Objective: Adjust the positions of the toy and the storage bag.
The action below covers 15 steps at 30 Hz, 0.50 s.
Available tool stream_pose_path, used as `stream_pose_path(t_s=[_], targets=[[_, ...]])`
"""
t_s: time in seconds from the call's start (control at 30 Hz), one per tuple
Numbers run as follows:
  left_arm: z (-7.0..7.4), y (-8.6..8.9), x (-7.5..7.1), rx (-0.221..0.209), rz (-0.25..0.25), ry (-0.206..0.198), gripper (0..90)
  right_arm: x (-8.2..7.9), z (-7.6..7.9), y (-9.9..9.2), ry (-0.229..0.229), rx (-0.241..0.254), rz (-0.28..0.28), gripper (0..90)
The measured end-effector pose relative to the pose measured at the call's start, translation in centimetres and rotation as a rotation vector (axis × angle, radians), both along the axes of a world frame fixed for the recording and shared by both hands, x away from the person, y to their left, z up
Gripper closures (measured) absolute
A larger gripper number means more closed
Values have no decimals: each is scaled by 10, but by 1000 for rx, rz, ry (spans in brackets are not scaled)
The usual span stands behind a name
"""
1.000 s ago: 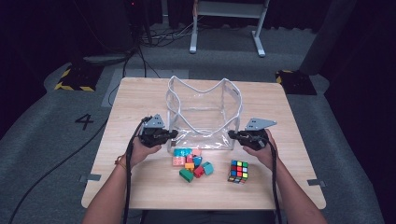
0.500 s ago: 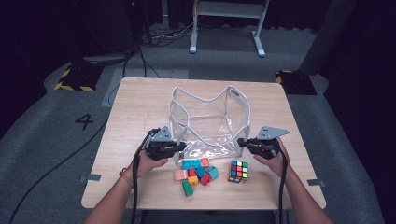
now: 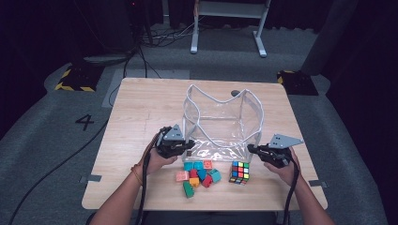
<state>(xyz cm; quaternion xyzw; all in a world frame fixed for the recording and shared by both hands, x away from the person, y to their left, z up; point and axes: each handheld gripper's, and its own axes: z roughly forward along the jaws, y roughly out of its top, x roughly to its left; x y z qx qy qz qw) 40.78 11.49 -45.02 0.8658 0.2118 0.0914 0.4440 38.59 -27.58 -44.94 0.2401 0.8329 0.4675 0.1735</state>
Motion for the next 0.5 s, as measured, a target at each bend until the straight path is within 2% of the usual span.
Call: stream_pose_path(t_s=[0.13, 0.17, 0.2, 0.23, 0.27, 0.3, 0.33, 0.37, 0.4, 0.43, 0.47, 0.5], targets=[[0, 0, 1, 10, -1, -9, 835, -4, -1, -5, 9, 10, 2, 865], [0, 1, -1, 9, 6, 9, 781, -7, -2, -8, 4, 16, 7, 860], [0, 1, -1, 9, 6, 9, 728, -7, -2, -8, 4, 16, 7, 860], [0, 4, -1, 15, 12, 16, 717, -9, -2, -11, 19, 19, 10, 811], [1, 6, -3, 1, 4, 19, 717, -9, -2, -11, 19, 19, 10, 811], [4, 12, -8, 19, 26, -5, 641, -12, -3, -14, 18, 14, 0, 777], [4, 12, -8, 19, 26, -5, 611, -12, -3, -14, 18, 14, 0, 777], [5, 16, -11, 22, 30, -14, 580, -16, -4, -19, 19, 26, -6, 713], [6, 20, -15, 14, 41, -8, 580, -16, -4, -19, 19, 26, -6, 713], [7, 25, -18, 28, 62, -23, 498, -20, -4, -26, 37, 41, -1, 668], [7, 29, -20, 29, 59, -12, 470, -22, -5, -28, 37, 39, -4, 628], [7, 35, -23, 35, 71, -23, 470, -22, -5, -28, 37, 39, -4, 628]])
